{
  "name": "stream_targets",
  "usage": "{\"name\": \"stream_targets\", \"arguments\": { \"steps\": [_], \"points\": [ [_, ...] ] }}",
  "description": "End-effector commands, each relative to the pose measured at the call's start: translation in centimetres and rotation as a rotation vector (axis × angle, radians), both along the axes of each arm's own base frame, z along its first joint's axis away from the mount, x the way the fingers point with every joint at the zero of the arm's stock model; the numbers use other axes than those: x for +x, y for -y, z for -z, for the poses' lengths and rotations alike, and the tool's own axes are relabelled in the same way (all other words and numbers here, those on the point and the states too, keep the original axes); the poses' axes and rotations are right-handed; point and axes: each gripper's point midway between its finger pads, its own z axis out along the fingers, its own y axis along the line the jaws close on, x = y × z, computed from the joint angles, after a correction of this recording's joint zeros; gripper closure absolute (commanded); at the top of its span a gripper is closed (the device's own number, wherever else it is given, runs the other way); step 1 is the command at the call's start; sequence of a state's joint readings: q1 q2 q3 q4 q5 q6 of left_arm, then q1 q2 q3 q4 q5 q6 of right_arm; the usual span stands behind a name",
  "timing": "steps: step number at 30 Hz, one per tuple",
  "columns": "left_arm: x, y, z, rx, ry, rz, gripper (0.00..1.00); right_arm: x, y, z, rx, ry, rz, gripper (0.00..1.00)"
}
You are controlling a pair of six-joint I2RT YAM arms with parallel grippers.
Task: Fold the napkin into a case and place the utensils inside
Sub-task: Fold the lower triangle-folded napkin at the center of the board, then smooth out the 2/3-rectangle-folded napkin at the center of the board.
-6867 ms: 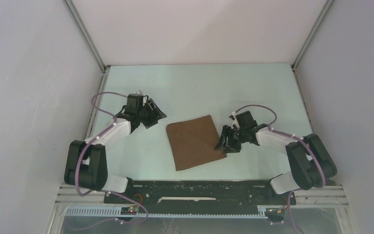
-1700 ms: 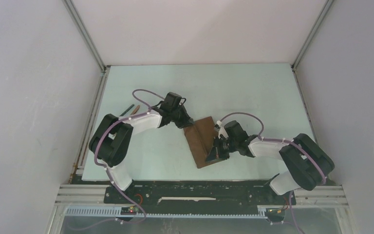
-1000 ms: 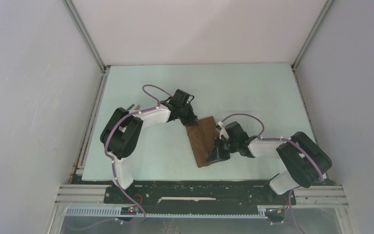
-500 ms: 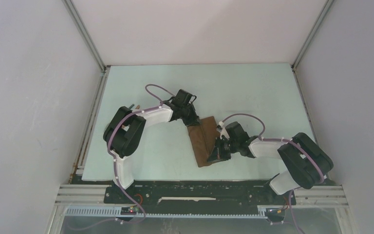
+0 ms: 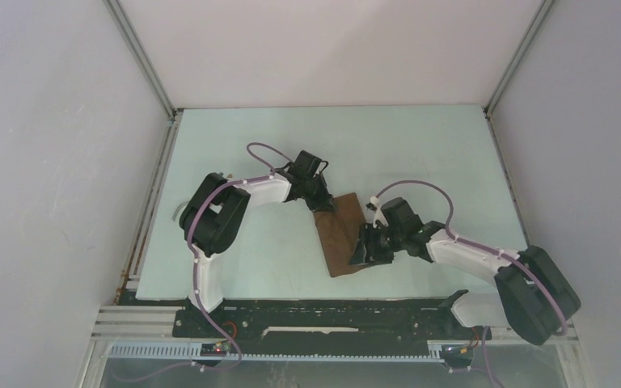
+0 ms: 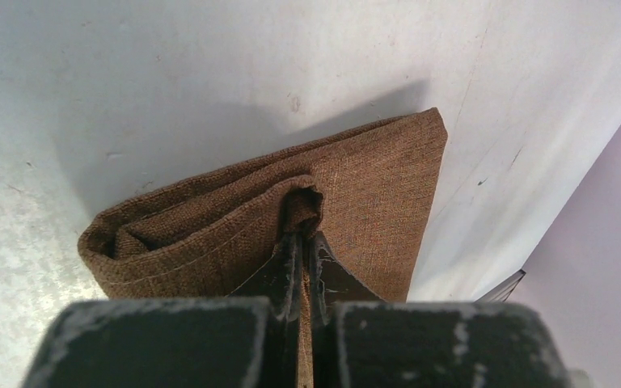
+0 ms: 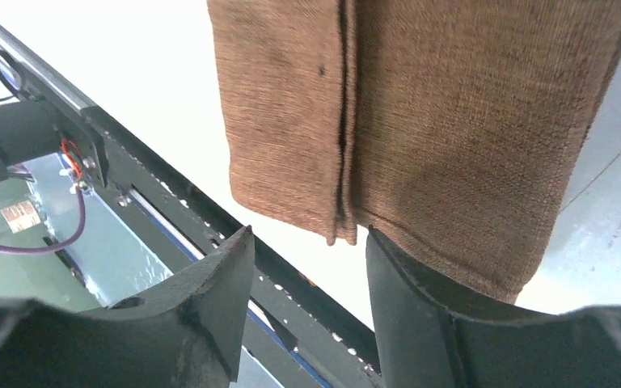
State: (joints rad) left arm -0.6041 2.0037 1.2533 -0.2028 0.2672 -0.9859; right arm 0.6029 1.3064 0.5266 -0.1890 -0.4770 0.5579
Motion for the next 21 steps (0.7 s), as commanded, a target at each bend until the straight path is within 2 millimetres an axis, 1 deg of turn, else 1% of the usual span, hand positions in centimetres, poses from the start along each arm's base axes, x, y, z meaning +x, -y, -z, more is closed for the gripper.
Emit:
{"name": "stream_targets", "arguments": {
  "steps": [1, 3, 5, 7, 8, 9, 10, 12, 14, 16, 18, 20, 21],
  "points": [
    [0.8, 0.8, -0.9, -0.020, 0.047, 0.018, 1.00, 1.5, 0.8, -2.4, -0.044, 0.112, -0.006, 0.38],
    [0.7, 0.7, -0.9, -0.019, 0.048, 0.018, 1.00, 1.9, 0.3, -2.9, -0.027, 0.132, -0.012, 0.36],
    [0.7, 0.8, -1.0, -0.024, 0.048, 0.019, 1.00, 2.6, -0.8, -3.7, 0.011, 0.151, -0.020, 0.34],
    [0.7, 0.9, -1.1, -0.032, 0.048, 0.022, 1.00, 3.5, -2.9, -4.7, 0.109, 0.161, -0.048, 0.31],
    [0.8, 1.0, -1.1, -0.036, 0.048, 0.025, 1.00, 4.5, -4.4, -5.5, 0.188, 0.194, -0.060, 0.30],
    [0.7, 1.1, -1.1, -0.038, 0.048, 0.030, 1.00, 5.1, -5.8, -5.8, 0.258, 0.202, -0.083, 0.30],
    [0.7, 1.2, -1.2, -0.043, 0.047, 0.034, 1.00, 5.5, -6.9, -6.0, 0.319, 0.199, -0.105, 0.30],
    [0.6, 1.4, -1.3, -0.054, 0.040, 0.047, 1.00, 6.2, -8.3, -5.9, 0.410, 0.169, -0.115, 0.30],
    [0.3, 1.7, -1.4, -0.074, 0.024, 0.064, 1.00, 6.7, -8.7, -4.9, 0.450, 0.137, -0.119, 0.32],
    [0.2, 1.7, -1.4, -0.081, 0.017, 0.070, 1.00, 7.1, -8.2, -3.1, 0.437, 0.098, -0.088, 0.38],
    [0.2, 1.8, -1.9, -0.091, 0.029, 0.093, 0.99, 7.0, -7.4, -1.4, 0.427, 0.065, -0.060, 0.42],
    [0.2, 2.2, -3.1, -0.126, 0.041, 0.125, 0.91, 6.6, -6.7, 0.3, 0.408, 0.029, -0.042, 0.44],
    [0.3, 2.2, -3.8, -0.141, 0.053, 0.138, 0.79, 6.5, -6.6, 0.8, 0.402, 0.019, -0.037, 0.44]
  ]
}}
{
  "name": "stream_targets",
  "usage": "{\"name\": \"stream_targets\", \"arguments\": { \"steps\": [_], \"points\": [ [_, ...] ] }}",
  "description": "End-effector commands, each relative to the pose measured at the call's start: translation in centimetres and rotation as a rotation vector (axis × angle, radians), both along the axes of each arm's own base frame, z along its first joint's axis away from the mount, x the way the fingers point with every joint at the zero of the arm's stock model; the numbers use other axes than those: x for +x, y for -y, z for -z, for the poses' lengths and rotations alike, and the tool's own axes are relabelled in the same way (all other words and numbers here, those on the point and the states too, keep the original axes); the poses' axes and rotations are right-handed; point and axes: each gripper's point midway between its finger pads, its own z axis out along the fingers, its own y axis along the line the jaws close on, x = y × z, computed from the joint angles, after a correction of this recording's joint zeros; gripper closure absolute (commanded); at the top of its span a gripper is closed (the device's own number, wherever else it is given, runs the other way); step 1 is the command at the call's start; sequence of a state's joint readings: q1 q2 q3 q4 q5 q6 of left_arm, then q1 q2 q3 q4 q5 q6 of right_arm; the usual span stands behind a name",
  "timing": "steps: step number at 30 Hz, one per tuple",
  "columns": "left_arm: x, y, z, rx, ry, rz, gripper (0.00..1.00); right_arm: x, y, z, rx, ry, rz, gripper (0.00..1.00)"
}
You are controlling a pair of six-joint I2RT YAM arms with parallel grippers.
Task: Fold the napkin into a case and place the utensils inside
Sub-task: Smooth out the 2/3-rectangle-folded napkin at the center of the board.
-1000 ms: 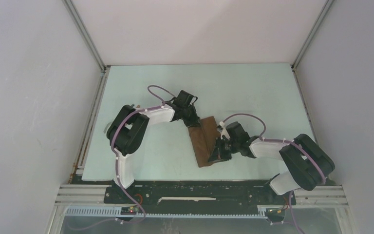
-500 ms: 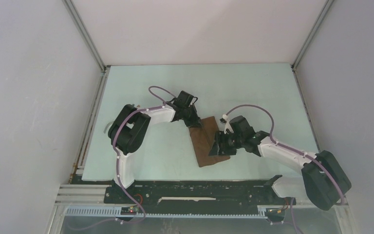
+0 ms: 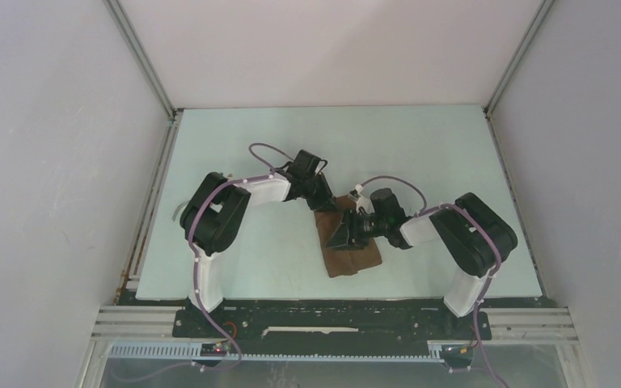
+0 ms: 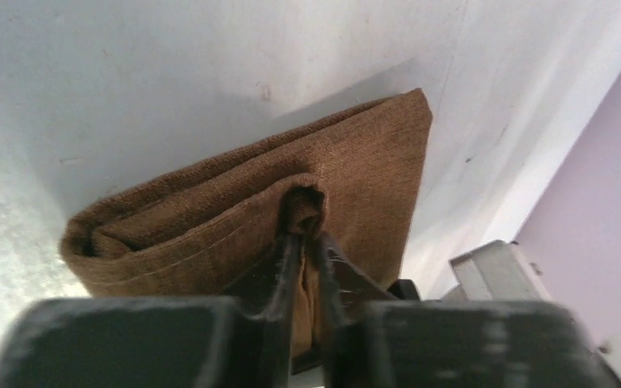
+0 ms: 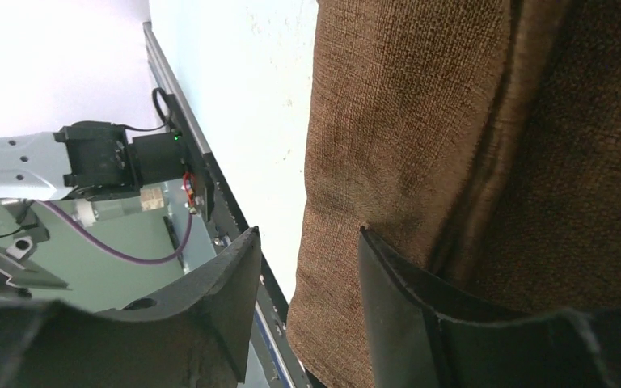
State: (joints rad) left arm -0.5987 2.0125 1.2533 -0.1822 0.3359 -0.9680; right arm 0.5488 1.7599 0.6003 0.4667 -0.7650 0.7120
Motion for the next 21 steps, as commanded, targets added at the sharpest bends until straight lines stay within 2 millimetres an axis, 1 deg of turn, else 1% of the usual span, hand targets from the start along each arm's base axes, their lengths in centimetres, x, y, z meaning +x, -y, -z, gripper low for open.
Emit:
{"name": "stream_targets", "arguments": {
  "steps": [1, 2, 4, 5, 6, 7, 8, 9, 10, 12, 13, 15, 16, 17, 21],
  "points": [
    [0.8, 1.6, -4.7, -0.109, 0.092, 0.098, 0.67, 0.6, 0.3, 0.7, 0.054, 0.012, 0.021, 0.45],
    [1.0, 1.5, -6.1, -0.120, 0.129, 0.107, 0.59, 0.6, 0.5, 1.0, 0.054, 0.001, 0.029, 0.46],
    [1.2, 1.3, -9.6, -0.158, 0.224, 0.135, 0.50, 0.7, 0.7, 1.2, 0.060, -0.012, 0.046, 0.47],
    [1.2, 1.2, -11.1, -0.183, 0.268, 0.152, 0.38, 0.7, 0.8, 1.3, 0.060, -0.014, 0.051, 0.48],
    [1.2, 1.1, -12.4, -0.203, 0.310, 0.163, 0.31, 0.7, 0.8, 1.4, 0.058, -0.018, 0.054, 0.48],
    [1.3, 0.7, -13.2, -0.217, 0.333, 0.163, 0.30, 0.7, 0.9, 1.5, 0.057, -0.019, 0.054, 0.49],
    [1.5, 0.3, -13.4, -0.227, 0.342, 0.157, 0.30, 0.8, 0.9, 1.5, 0.055, -0.017, 0.055, 0.49],
    [1.6, -0.2, -13.2, -0.235, 0.336, 0.142, 0.34, 0.8, 1.0, 1.6, 0.053, -0.014, 0.057, 0.49],
    [1.9, -0.8, -12.6, -0.248, 0.317, 0.121, 0.40, 0.9, 1.1, 1.5, 0.054, -0.010, 0.058, 0.49],
    [2.1, -1.1, -10.8, -0.280, 0.273, 0.103, 0.59, 1.1, 1.2, 1.3, 0.057, -0.006, 0.062, 0.49],
    [2.2, -1.0, -10.1, -0.306, 0.261, 0.107, 0.73, 1.2, 1.3, 1.2, 0.058, -0.004, 0.064, 0.49],
    [2.3, -0.5, -9.0, -0.347, 0.235, 0.115, 0.93, 1.3, 1.4, 1.1, 0.059, -0.002, 0.066, 0.49],
    [2.3, -0.2, -8.6, -0.366, 0.230, 0.123, 0.99, 1.4, 1.3, 1.0, 0.062, 0.001, 0.063, 0.49],
    [2.4, 0.1, -8.2, -0.380, 0.227, 0.125, 1.00, 1.4, 1.3, 1.0, 0.062, 0.000, 0.062, 0.50],
    [2.7, 0.3, -6.3, -0.387, 0.204, 0.113, 1.00, 1.5, 1.3, 1.0, 0.052, -0.003, 0.053, 0.50]
  ]
}}
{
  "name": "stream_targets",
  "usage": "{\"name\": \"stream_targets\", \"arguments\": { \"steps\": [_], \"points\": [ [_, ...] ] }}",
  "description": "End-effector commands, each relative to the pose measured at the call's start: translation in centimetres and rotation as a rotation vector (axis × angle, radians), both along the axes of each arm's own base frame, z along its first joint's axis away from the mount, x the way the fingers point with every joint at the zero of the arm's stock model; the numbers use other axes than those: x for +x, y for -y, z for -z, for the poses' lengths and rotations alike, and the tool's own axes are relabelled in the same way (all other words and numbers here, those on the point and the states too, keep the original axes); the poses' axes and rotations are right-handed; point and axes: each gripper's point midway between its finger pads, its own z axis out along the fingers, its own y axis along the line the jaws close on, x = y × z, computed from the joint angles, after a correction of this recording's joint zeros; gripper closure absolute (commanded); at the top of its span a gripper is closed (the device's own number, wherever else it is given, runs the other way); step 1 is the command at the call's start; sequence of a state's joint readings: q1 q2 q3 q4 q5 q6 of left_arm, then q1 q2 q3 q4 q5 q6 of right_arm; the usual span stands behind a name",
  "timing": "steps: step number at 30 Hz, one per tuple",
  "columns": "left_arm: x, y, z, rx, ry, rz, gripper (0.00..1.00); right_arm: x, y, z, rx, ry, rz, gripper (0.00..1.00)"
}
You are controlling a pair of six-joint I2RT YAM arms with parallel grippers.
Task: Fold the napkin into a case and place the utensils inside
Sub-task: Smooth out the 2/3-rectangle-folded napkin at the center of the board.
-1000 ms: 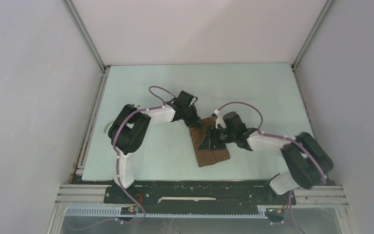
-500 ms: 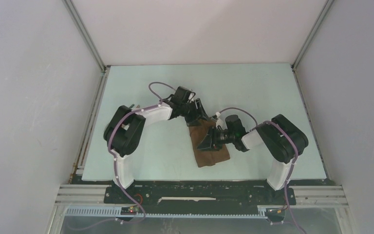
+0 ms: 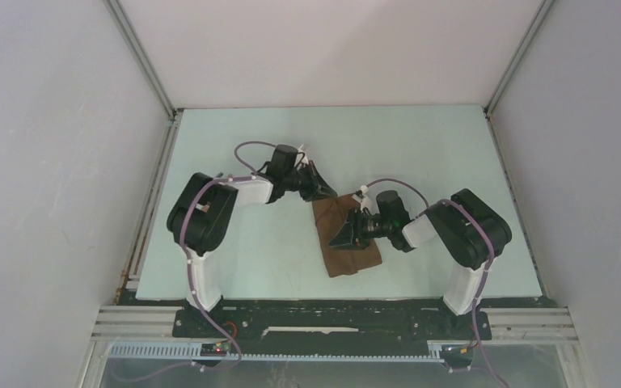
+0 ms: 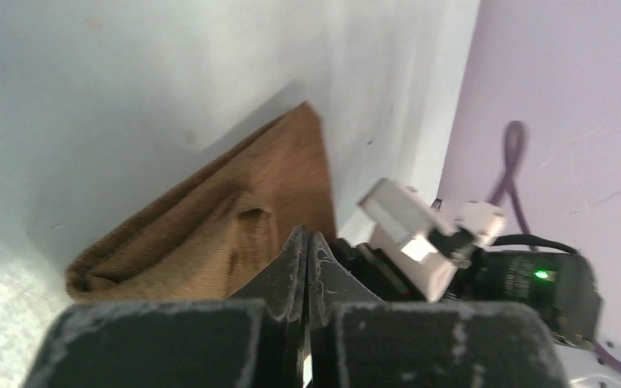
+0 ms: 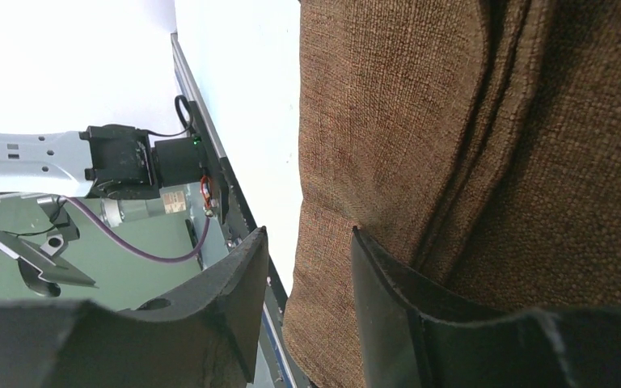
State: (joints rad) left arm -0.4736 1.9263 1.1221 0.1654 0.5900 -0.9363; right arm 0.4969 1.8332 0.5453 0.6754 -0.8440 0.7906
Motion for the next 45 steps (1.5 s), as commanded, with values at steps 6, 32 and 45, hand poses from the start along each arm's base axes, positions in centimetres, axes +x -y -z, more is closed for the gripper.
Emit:
{"name": "stream_targets", "arguments": {
  "steps": [6, 32, 45],
  "points": [
    [0.3, 1.4, 2.8, -0.072, -0.067, 0.022, 1.00, 1.3, 0.8, 0.3, -0.065, 0.037, 0.018, 0.50],
    [0.4, -0.4, 9.0, -0.025, -0.223, -0.046, 1.00, 5.5, -5.7, -2.1, 0.051, 0.068, -0.190, 0.39],
    [0.7, -0.4, 9.2, -0.035, -0.234, -0.055, 1.00, -0.9, -4.7, -2.0, 0.053, -0.008, -0.247, 0.40]
  ]
}}
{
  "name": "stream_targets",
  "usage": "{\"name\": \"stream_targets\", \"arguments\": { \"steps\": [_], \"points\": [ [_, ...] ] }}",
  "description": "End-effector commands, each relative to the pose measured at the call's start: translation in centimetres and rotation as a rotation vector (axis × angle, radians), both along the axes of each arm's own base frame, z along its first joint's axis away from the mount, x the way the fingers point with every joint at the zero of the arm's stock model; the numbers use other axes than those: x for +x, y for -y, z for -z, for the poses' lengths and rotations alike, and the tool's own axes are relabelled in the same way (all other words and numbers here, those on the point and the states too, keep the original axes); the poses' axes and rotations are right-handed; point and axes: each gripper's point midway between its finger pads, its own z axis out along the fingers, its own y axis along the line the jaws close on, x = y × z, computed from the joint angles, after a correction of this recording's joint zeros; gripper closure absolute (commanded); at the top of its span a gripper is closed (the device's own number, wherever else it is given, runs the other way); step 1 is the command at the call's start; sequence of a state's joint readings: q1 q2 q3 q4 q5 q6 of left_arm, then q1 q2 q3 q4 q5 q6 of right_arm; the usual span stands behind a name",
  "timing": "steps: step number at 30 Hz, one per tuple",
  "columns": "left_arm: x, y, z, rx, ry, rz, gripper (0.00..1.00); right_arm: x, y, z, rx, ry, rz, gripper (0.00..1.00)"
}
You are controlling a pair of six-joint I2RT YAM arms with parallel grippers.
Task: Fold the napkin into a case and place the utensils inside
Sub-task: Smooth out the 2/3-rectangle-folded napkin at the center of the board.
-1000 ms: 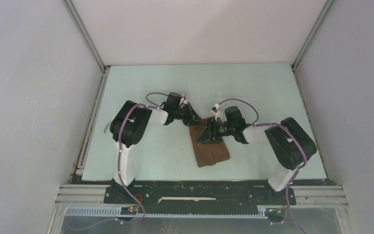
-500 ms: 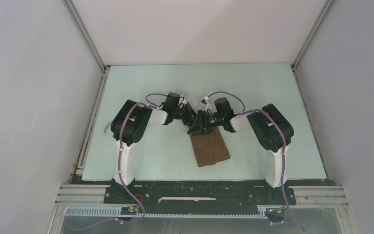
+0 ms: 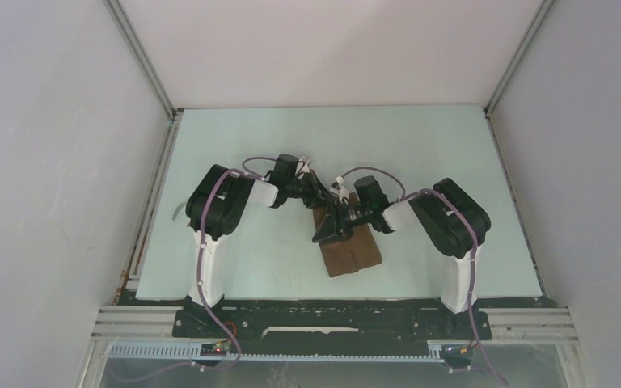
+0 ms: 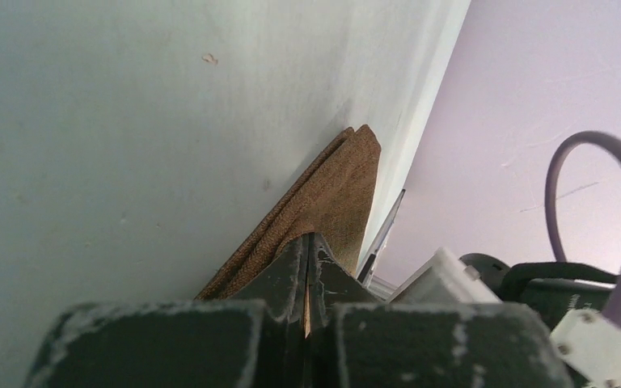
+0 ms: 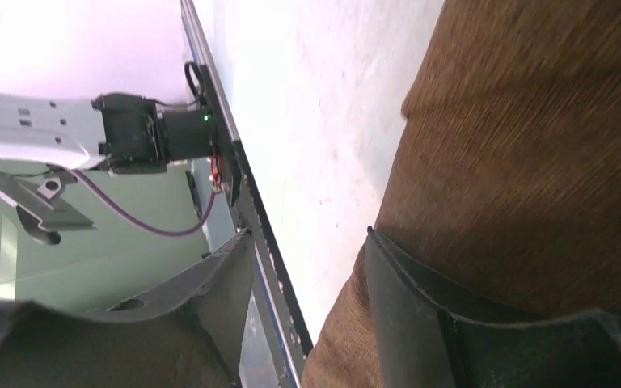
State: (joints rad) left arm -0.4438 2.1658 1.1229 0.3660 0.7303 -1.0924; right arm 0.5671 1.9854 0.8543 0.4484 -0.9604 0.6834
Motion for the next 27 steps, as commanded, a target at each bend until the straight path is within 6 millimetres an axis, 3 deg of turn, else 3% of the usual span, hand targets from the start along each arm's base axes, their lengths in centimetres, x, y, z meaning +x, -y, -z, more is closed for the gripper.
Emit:
{"name": "stream_targets", "arguments": {
  "steps": [1, 14, 20, 27],
  "points": [
    [0.6, -1.0, 2.9, 0.075, -0.037, -0.052, 1.00, -2.9, 0.1, -1.1, 0.028, -0.020, -0.051, 0.40],
    [0.9, -0.8, 2.8, 0.067, -0.037, -0.049, 1.00, -9.4, 2.2, -1.3, 0.002, -0.028, -0.092, 0.40],
    [0.9, -0.7, 2.8, 0.067, -0.041, -0.049, 1.00, -10.2, 2.5, 0.0, -0.025, -0.051, -0.085, 0.41],
    [0.7, -0.8, 2.9, 0.073, -0.040, -0.043, 1.00, -11.1, 3.1, -2.2, -0.076, 0.045, -0.086, 0.37]
  ]
}}
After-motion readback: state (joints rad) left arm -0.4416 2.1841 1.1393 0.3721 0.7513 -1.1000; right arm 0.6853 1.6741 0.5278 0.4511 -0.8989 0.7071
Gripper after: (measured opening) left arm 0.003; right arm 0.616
